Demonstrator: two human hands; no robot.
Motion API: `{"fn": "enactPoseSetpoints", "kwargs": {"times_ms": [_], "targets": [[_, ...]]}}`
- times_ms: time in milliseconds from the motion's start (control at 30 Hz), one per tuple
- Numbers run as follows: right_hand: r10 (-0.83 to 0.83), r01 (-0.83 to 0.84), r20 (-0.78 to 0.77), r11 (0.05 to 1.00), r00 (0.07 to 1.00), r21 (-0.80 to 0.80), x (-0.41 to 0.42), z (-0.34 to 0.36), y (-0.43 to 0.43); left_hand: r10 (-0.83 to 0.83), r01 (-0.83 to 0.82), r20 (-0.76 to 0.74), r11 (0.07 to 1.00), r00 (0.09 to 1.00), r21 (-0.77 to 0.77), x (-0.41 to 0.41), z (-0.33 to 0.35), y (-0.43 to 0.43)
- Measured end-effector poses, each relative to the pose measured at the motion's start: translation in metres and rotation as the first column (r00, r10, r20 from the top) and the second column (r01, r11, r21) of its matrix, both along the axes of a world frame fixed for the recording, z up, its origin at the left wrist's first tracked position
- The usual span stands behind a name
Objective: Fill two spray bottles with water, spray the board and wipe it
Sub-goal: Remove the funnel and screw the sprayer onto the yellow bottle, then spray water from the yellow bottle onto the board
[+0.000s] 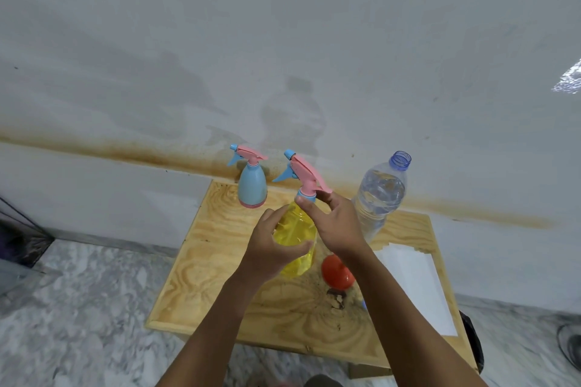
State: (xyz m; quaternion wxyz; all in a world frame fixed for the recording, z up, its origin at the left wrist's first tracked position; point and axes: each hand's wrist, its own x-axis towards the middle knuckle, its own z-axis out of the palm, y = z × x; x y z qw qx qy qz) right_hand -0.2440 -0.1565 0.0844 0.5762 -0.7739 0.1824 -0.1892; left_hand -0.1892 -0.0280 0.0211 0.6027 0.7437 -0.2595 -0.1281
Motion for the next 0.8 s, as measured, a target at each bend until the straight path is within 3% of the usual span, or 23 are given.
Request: {"fn": "enactPoseSetpoints", "kwargs": {"times_ms": [167, 267, 333, 500, 800], "targets": [[-0.105, 0.105, 0.047, 0.994, 0.993, -0.009, 0.007, -0.006, 0.018, 0.049, -0.049, 0.012, 0.998, 0.999, 0.037, 0.003, -0.005, -0.005], [0.032, -0.035, 0.048, 0.998, 0.998, 0.061, 0.004, -0.004, 0.009, -0.002, 0.002, 0.013, 1.0, 1.0, 0.003, 0.008, -0.004, 0.002], [0.114, -0.114, 0.029, 0.993, 0.993, 0.011, 0.003, -0.002, 0.001, -0.043, 0.043, -0.006, 0.999, 0.999, -0.007, 0.009, -0.003, 0.006], [0.053, -0.053, 0.004, 0.994, 0.999, -0.094, 0.005, -0.002, -0.004, -0.07, 0.07, -0.05, 0.998, 0.996, -0.002, 0.005, -0.004, 0.004], [0.264, -0.256, -0.07, 0.96, 0.962, 0.111, 0.012, 0.004, -0.008, -0.247, 0.263, -0.262, 0.965, 0.933, 0.026, 0.0, -0.003, 0.006]]}}
